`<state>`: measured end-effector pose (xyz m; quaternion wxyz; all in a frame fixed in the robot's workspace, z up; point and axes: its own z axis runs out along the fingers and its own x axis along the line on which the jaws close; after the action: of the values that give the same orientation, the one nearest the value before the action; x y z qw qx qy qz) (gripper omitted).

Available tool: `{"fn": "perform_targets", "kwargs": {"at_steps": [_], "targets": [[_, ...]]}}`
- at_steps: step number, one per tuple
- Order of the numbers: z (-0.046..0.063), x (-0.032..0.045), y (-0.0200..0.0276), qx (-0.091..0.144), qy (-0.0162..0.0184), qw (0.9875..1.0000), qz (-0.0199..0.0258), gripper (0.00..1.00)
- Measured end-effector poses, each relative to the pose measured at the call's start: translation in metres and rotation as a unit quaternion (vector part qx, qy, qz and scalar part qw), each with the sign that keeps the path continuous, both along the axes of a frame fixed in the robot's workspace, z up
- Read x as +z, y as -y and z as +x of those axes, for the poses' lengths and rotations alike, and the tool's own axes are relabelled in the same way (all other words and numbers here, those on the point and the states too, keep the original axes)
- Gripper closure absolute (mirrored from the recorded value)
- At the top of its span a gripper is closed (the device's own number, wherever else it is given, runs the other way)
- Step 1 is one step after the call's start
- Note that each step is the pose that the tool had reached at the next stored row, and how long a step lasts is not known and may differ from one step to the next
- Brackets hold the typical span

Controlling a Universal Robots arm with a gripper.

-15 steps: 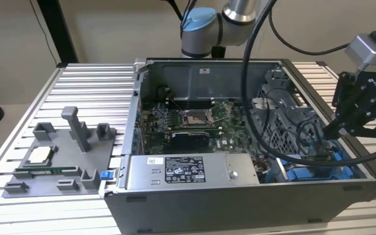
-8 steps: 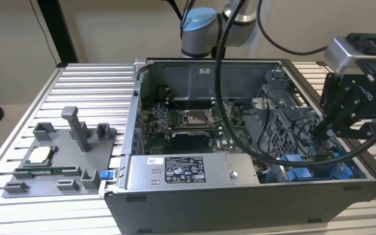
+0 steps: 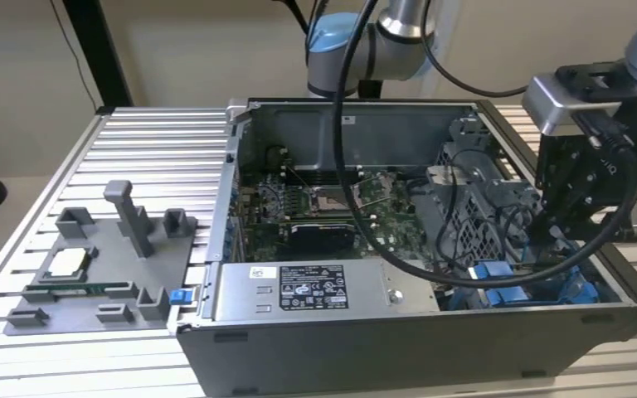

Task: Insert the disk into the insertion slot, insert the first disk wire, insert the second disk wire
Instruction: 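Insert the second disk wire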

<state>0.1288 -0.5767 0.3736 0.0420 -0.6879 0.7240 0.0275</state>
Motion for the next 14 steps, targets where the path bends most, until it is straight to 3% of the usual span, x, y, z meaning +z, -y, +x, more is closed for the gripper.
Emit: {"fn": "perform_targets", "kwargs": {"at_steps": [1,2,7,8,11,14], "targets": [[-0.003,-0.0002,0.0,0.0,0.0078,1.0,-0.0011,1.0],[-0.006,-0.0005,0.0,0.0,0.0132,0.9999,-0.0017,1.0],[-0.023,-0.0052,0.0,0.0,0.03,0.9995,-0.0024,1.0],[-0.024,-0.0058,0.0,0.0,0.0352,0.9994,-0.0026,1.0],[-0.026,-0.0069,0.0,0.0,0.0552,0.9985,-0.0049,1.0],[-0.026,-0.0085,0.0,0.0,0.069,0.9976,-0.0081,1.0]]}}
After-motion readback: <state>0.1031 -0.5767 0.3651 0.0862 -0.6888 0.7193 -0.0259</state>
